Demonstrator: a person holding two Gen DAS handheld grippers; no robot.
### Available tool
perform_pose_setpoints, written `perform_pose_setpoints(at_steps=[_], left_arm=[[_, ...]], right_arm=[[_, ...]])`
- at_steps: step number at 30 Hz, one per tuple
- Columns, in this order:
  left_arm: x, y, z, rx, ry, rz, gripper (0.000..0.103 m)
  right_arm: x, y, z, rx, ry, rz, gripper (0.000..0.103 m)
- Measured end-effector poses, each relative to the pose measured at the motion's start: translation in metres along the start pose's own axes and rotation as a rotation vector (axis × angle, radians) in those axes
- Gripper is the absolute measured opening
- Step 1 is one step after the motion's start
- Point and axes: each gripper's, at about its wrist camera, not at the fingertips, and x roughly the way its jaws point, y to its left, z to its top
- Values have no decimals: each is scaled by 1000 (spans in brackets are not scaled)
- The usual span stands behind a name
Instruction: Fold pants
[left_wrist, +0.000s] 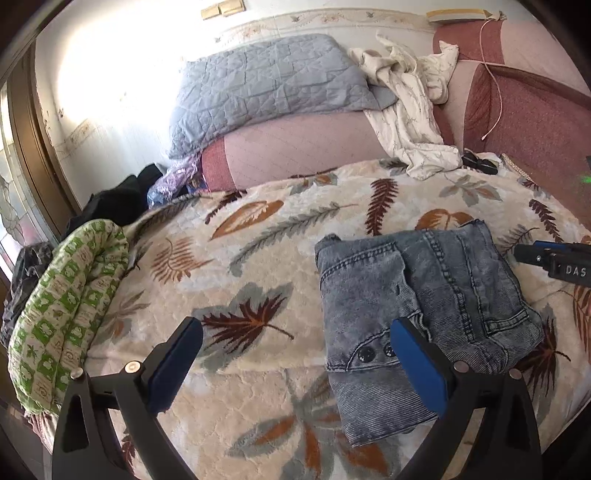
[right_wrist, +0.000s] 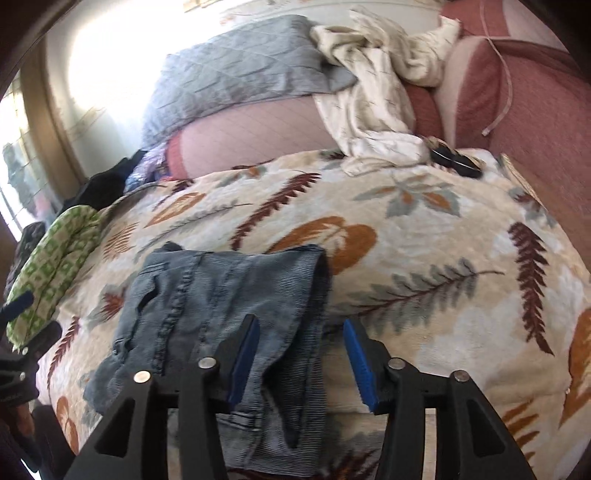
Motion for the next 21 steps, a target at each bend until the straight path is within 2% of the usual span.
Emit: perform_pose_setpoints(at_steps=[5, 10, 13, 16, 21], left_arm=[[31, 16, -12, -87, 120, -93, 101], [63, 28, -24, -172, 226, -234, 101], [73, 31, -26, -208, 260, -314, 101], [79, 26, -24, -217, 270, -437, 101], [94, 12, -26, -206, 335, -521, 101]], right_arm=[[8, -17, 1, 69, 51, -2, 60], [21, -30, 0, 135, 114, 42, 66], [29, -35, -1, 168, 136, 65, 68], [40, -36, -2, 201, 173, 121, 68], [62, -26, -6, 183, 235, 135, 69]])
